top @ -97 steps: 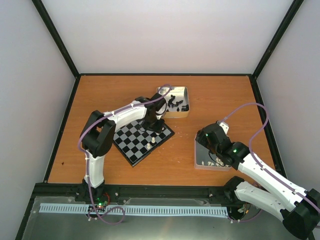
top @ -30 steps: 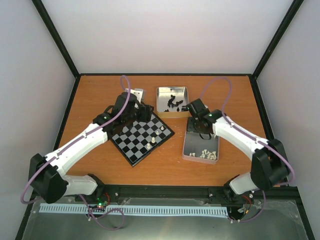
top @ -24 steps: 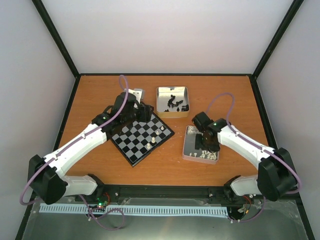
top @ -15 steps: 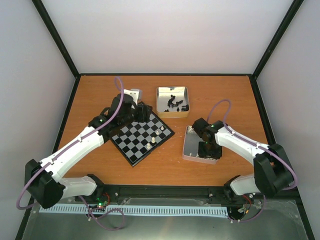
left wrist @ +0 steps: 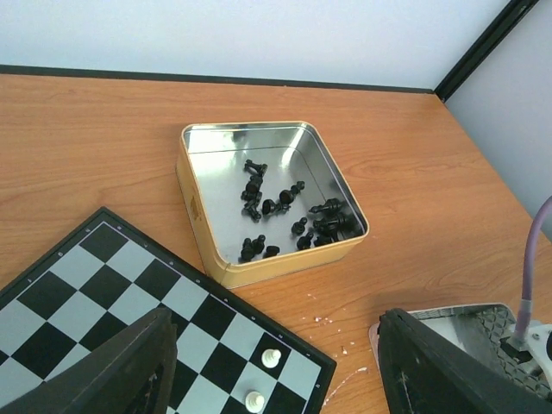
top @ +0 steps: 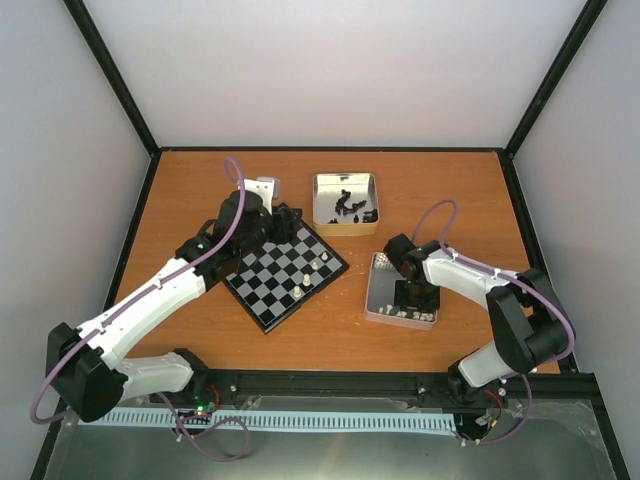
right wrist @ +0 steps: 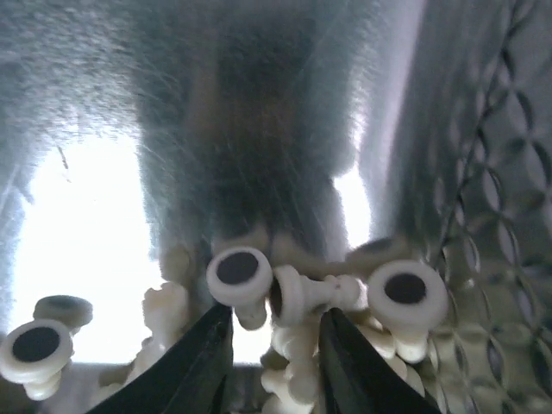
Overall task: Set up the chess pieces on the board
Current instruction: Pick up the chess piece from the storage box, then place the chess piece on the chessboard.
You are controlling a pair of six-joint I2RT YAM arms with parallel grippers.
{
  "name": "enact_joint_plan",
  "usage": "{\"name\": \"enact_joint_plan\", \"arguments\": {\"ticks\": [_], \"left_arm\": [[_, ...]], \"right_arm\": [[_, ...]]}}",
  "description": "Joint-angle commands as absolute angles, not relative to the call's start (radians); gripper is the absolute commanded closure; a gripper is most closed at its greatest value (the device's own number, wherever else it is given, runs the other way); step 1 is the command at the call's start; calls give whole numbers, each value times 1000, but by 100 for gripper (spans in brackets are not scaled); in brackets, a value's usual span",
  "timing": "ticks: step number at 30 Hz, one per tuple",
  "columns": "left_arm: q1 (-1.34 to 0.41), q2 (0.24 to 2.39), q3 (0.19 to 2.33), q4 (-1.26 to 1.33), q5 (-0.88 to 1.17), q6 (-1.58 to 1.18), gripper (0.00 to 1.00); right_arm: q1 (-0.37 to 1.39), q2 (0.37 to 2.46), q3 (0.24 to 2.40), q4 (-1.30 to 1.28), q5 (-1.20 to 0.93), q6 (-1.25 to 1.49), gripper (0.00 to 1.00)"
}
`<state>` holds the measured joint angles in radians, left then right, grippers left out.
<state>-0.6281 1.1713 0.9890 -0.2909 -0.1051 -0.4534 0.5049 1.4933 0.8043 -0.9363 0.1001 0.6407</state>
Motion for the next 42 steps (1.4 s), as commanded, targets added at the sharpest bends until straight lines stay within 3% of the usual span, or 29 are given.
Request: {"name": "enact_joint_plan", "arguments": {"ticks": [1,4,9,17,23,29,42], "left_arm": [[-623,1194,1027,-250,-110,-415,36],[-623,1203,1036,-250,-106,-406,36],[-622,1209,1040,-259,-117,-407,36],[-621,1215,1021,-332,-161,-476,36],[-562,1184,932,-385,-149,-550,37],[-436,1054,780,-384,-80,-607,36],[-407,856,641,-452,-196,-717,34]], "right_arm": [[497,1513,821,-872,111,604,75],[497,1508,844,-890,121,608,84],[496,1483,873,-923,126,615,89],[497,1468,996,-1006,56,603,93],[529,1506,1225,-1046,-27,589,94],[655,1721,1502,-1037,-31,567,93],[830,2187,2031,-1150,6,474,93]]}}
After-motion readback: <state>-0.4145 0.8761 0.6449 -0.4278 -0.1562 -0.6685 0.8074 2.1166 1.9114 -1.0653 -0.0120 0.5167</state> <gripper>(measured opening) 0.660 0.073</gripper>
